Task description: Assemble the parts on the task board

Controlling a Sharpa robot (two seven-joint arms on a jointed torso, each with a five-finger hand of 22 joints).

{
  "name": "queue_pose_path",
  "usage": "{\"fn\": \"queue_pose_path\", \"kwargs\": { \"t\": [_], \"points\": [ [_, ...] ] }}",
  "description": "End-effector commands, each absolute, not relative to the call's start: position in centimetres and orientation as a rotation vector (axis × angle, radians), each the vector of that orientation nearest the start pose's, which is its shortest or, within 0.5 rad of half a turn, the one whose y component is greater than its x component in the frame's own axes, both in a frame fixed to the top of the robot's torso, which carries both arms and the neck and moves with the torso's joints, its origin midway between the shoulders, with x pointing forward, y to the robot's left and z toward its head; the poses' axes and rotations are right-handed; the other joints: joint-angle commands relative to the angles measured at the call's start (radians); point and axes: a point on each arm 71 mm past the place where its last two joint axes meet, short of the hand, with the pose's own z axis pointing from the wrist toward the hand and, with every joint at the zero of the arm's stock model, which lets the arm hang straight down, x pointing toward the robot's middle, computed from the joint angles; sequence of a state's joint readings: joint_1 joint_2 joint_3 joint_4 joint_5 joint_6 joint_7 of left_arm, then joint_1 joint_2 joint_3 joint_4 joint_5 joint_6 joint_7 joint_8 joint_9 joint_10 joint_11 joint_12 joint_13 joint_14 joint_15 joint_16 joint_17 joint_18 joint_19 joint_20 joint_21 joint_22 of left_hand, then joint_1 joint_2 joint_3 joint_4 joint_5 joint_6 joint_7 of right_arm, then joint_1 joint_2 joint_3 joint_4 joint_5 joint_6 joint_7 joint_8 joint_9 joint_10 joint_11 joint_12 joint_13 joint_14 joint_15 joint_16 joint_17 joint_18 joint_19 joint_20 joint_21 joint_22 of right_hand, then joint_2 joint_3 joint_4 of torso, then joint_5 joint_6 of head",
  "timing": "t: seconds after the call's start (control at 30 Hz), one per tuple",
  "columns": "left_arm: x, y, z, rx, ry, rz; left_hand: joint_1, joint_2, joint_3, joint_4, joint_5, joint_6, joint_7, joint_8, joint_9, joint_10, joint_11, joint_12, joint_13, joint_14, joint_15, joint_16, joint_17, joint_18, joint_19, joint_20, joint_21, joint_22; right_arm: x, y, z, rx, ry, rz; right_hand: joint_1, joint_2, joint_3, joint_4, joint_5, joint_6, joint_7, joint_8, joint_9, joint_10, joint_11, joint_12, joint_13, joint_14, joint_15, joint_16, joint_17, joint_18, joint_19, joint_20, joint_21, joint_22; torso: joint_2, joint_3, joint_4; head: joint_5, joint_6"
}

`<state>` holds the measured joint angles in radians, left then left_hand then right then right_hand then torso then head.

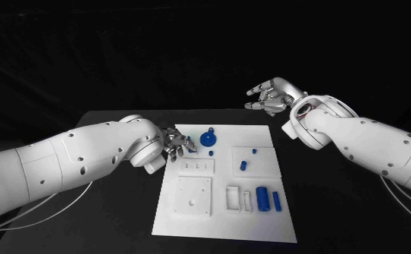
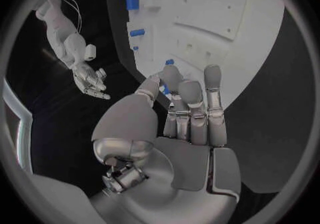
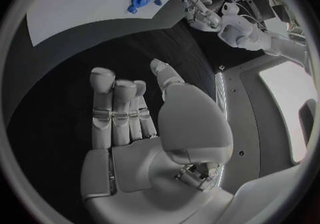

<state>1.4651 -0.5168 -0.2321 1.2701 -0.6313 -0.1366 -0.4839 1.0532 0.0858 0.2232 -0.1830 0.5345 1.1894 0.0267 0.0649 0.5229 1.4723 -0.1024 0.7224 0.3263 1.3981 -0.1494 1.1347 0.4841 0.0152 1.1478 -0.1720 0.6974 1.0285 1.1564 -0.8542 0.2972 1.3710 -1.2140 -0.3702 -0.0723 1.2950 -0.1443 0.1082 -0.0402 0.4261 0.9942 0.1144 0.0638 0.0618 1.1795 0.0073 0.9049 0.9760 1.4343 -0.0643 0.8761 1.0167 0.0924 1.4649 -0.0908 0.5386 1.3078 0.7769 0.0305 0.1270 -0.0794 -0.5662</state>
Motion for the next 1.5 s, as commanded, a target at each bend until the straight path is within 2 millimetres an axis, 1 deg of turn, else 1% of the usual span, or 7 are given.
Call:
{"fn": "queue_pose_path", "kwargs": {
  "t": [0.03,0.13,0.27,0.53,0.8,1.23,1.5],
  "points": [
    [53.8,12.1,-16.5,-0.433,2.143,-0.575,-0.012,0.012,0.037,-0.023,0.012,0.084,-0.074,0.002,0.717,0.041,-0.010,0.009,-0.001,0.002,-0.008,0.005,-0.001,-0.015,0.013,0.000,-0.018,0.017,54.1,-27.3,-8.8,0.340,1.360,0.749,-0.005,0.000,0.004,-0.011,0.007,0.004,0.000,-0.002,0.001,-0.003,-0.005,-0.003,-0.006,0.003,-0.004,-0.008,-0.005,0.010,0.030,0.005,-0.012,0.054,0.000,-0.0019,0.0021,0.000,-0.009],
    [53.5,11.6,-16.9,-0.403,2.157,-0.565,-0.013,0.011,0.038,-0.022,0.012,0.087,-0.075,0.003,0.718,0.041,-0.010,0.009,-0.002,0.002,-0.008,0.006,-0.001,-0.015,0.014,0.000,-0.021,0.022,54.4,-27.1,-8.6,0.349,1.353,0.751,-0.005,0.001,0.006,-0.013,0.014,0.005,0.000,-0.002,0.001,-0.002,-0.005,-0.002,-0.006,0.003,-0.004,-0.011,-0.007,0.010,0.031,0.005,-0.014,0.055,-0.001,-0.0021,0.0019,0.005,-0.019],
    [53.2,11.1,-17.4,-0.374,2.181,-0.553,-0.014,0.008,0.041,-0.020,0.014,0.092,-0.077,0.003,0.733,0.041,-0.011,0.014,-0.002,0.002,-0.008,0.009,0.002,-0.015,0.018,0.000,-0.030,0.036,54.7,-26.8,-8.5,0.354,1.352,0.755,-0.007,0.000,0.008,-0.016,0.021,0.006,0.000,-0.001,0.001,-0.003,-0.005,-0.003,-0.008,0.003,-0.004,-0.012,-0.008,0.010,0.031,0.004,-0.017,0.056,-0.001,-0.0014,0.0029,0.007,-0.025],
    [52.9,10.6,-18.1,-0.329,2.190,-0.528,-0.028,-0.002,0.071,-0.017,0.017,0.105,-0.081,0.002,0.779,0.041,-0.012,0.024,-0.004,0.004,-0.010,0.013,0.009,-0.015,0.031,-0.001,-0.060,0.074,55.1,-26.1,-8.3,0.353,1.356,0.765,-0.014,0.001,0.021,-0.030,0.039,0.015,-0.001,-0.001,0.001,-0.001,-0.007,0.002,-0.008,0.005,-0.005,-0.009,-0.006,0.009,0.035,0.003,-0.019,0.059,0.000,-0.0010,-0.0001,0.009,-0.034],
    [53.0,10.3,-18.6,-0.296,2.178,-0.500,-0.030,-0.009,0.080,-0.009,0.015,0.122,-0.086,0.005,0.801,0.041,-0.012,0.029,-0.008,0.005,-0.008,0.012,0.012,-0.015,0.037,0.001,-0.080,0.096,55.1,-25.7,-8.3,0.349,1.363,0.770,-0.018,0.001,0.023,-0.034,0.048,0.015,-0.001,-0.002,0.001,-0.002,-0.007,0.001,-0.010,0.005,-0.006,-0.010,-0.006,0.009,0.036,0.003,-0.023,0.059,0.001,-0.0011,-0.0005,0.006,-0.043],
    [53.2,10.4,-19.5,-0.277,2.171,-0.473,-0.029,-0.009,0.081,-0.007,0.013,0.123,-0.085,0.004,0.803,0.041,-0.011,0.030,-0.010,0.004,-0.007,0.012,0.012,-0.015,0.040,0.002,-0.086,0.103,55.2,-25.5,-8.3,0.345,1.370,0.767,-0.019,0.001,0.035,-0.046,0.053,0.015,-0.001,-0.002,0.001,-0.002,-0.007,0.002,-0.011,0.005,-0.006,-0.010,-0.005,0.009,0.037,0.003,-0.023,0.060,0.001,-0.0001,-0.0004,0.005,-0.045],
    [53.2,10.5,-19.7,-0.274,2.183,-0.466,-0.028,-0.010,0.080,-0.004,0.006,0.126,-0.086,0.005,0.804,0.041,-0.011,0.032,-0.014,0.004,-0.006,0.012,0.012,-0.015,0.043,0.003,-0.098,0.114,55.2,-25.5,-8.3,0.344,1.372,0.764,-0.021,0.001,0.038,-0.050,0.057,0.015,-0.001,-0.002,0.001,-0.002,-0.007,0.002,-0.012,0.006,-0.006,-0.009,-0.004,0.009,0.038,0.003,-0.023,0.060,-0.001,-0.0017,0.0006,0.004,-0.050]
  ]
}}
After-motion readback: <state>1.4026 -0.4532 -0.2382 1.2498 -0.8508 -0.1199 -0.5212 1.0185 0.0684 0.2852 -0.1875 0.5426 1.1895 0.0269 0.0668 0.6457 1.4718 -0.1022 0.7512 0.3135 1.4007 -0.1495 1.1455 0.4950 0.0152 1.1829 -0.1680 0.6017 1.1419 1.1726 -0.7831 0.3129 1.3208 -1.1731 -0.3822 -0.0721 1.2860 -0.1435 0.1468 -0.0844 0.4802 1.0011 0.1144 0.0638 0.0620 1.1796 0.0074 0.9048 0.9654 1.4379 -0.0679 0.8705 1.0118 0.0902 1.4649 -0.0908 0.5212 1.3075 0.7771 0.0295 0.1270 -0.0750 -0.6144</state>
